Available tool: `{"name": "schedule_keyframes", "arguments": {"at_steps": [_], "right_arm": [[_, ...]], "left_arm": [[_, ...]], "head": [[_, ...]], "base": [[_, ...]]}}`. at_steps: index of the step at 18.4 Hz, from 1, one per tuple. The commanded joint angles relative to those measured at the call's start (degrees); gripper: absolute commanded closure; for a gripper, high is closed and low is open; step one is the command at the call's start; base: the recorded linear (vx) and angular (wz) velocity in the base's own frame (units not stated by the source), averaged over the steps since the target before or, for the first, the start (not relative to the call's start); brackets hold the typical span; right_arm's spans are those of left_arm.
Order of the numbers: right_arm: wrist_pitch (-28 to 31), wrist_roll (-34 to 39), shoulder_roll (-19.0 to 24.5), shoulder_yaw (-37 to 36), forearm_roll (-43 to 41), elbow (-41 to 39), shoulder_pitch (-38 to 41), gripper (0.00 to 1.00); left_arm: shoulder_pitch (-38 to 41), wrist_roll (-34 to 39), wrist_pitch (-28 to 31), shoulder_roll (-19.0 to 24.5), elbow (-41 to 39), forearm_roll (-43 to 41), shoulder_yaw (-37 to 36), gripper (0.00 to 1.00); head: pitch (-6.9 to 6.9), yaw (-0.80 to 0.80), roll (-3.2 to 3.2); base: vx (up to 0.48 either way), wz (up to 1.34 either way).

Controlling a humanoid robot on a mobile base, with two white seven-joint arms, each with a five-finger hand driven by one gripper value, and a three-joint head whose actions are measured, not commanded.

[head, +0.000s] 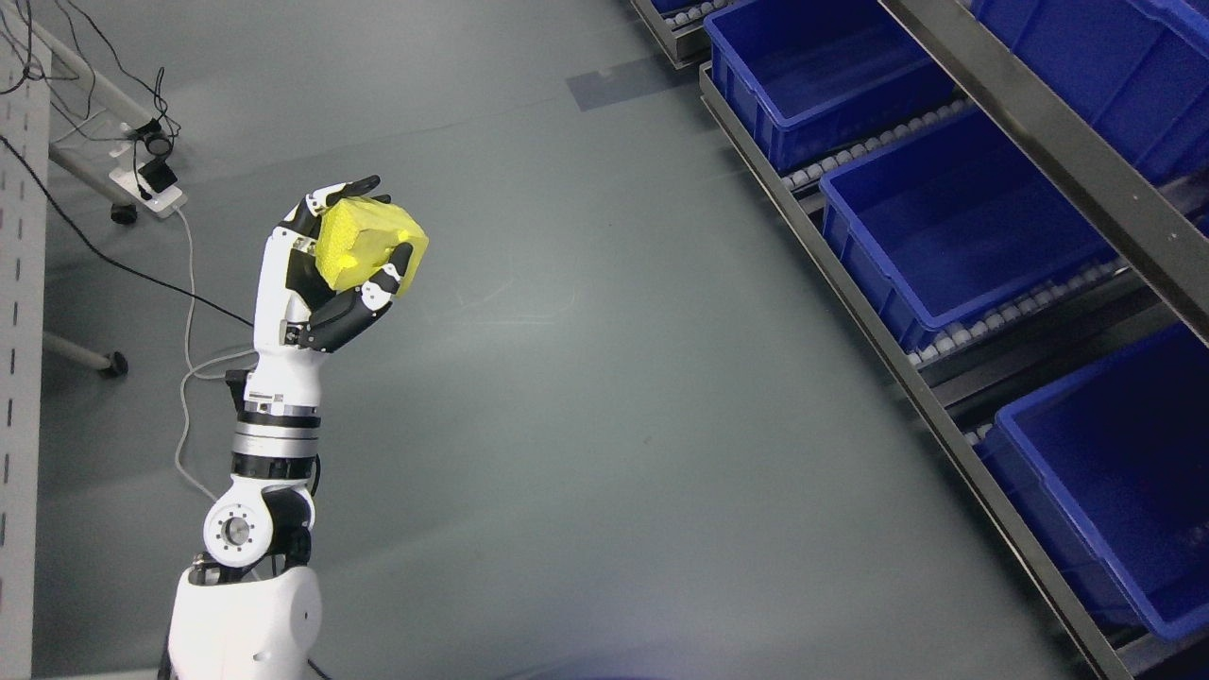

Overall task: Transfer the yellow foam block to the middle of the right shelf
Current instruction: 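Hold the cube in the left hand while turning toward the blue bins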

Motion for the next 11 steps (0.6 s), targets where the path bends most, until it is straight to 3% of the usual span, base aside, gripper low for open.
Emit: {"name": "schedule_keyframes", "arguments": {"at_steps": [1, 11], "right_arm": [[0.0, 0.0, -1.0, 0.0, 0.2, -1.0, 0.1, 0.00], [0.0, 0.0, -1.0, 0.0, 0.2, -1.0, 0.1, 0.00]], "left_arm": [[0.2, 0.0, 0.0, 1.0, -0.1, -0.1, 0.1, 1.00], [0.2, 0.0, -0.4, 1.0, -0.1, -0.1, 0.4, 1.00]], "head": [[0.00, 0.00, 0.00], [0.01, 0.00, 0.00]], "base": [[0.536, -0.08], [0.548, -0.37]]}}
